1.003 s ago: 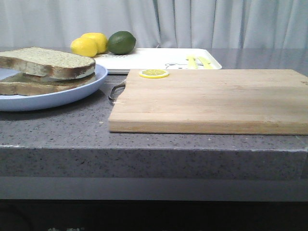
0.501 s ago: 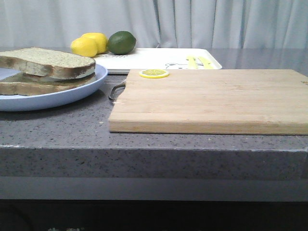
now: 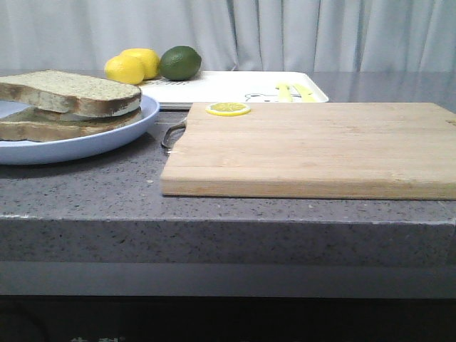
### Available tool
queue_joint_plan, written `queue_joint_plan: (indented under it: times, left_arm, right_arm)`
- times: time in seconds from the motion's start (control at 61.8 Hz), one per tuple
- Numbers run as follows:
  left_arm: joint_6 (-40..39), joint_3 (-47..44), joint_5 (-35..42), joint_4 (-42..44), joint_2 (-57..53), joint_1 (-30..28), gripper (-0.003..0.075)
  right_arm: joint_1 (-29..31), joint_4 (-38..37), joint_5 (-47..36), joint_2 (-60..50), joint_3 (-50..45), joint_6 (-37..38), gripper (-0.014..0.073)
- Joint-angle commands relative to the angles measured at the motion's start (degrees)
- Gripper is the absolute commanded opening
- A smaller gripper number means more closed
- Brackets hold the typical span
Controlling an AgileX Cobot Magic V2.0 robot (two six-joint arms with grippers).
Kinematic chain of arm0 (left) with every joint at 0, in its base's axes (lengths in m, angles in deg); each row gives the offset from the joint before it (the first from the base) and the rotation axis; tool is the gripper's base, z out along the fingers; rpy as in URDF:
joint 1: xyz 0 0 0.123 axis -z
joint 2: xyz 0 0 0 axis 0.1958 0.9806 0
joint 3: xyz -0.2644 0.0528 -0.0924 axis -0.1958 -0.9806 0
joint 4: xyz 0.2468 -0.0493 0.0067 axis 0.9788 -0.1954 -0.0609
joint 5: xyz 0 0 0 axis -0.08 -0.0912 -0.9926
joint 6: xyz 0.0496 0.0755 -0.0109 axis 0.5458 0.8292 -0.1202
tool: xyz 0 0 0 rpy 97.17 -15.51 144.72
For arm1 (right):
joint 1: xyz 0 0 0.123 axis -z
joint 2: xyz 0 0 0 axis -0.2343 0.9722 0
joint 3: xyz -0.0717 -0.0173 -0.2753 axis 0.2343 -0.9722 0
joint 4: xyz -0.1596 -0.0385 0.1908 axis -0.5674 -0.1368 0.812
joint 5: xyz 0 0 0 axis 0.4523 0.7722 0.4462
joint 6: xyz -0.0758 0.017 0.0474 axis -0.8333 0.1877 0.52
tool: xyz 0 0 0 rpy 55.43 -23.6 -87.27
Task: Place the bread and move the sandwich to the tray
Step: 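Open the right gripper and withdraw it from the sandwich, then grip the blue plate rim with the left gripper and lift it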
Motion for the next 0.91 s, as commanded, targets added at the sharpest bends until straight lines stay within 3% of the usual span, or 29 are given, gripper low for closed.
queue_joint_plan:
  times: [0.0, 0.178, 0.388, 0.469, 0.889]
  left_arm:
    - [-0.5, 5.5, -3.0, 0.5, 5.3, -1.6, 0.0438]
    - [0.7, 13.0, -7.5, -2.6, 17.8, -8.4, 0.0437]
    - [12.5, 18.6, -9.7, -21.1, 29.4, -15.1, 0.0437]
    - [15.3, 19.8, -9.7, -25.6, 32.5, -15.8, 0.0437]
    - [15.6, 24.4, -9.7, -29.2, 44.3, -15.7, 0.0437]
  right_arm:
    - [0.3, 0.8, -4.0, 0.1, 1.1, -0.2, 0.0487]
    - [0.3, 0.8, -4.0, 0.1, 1.1, -0.2, 0.0487]
    - [0.3, 0.8, -4.0, 0.1, 1.1, -0.2, 0.0487]
    - [0.3, 0.8, -4.0, 0.1, 1.1, -0.2, 0.0487]
    - [0.3, 0.8, -4.0, 0.1, 1.1, -0.2, 0.0487]
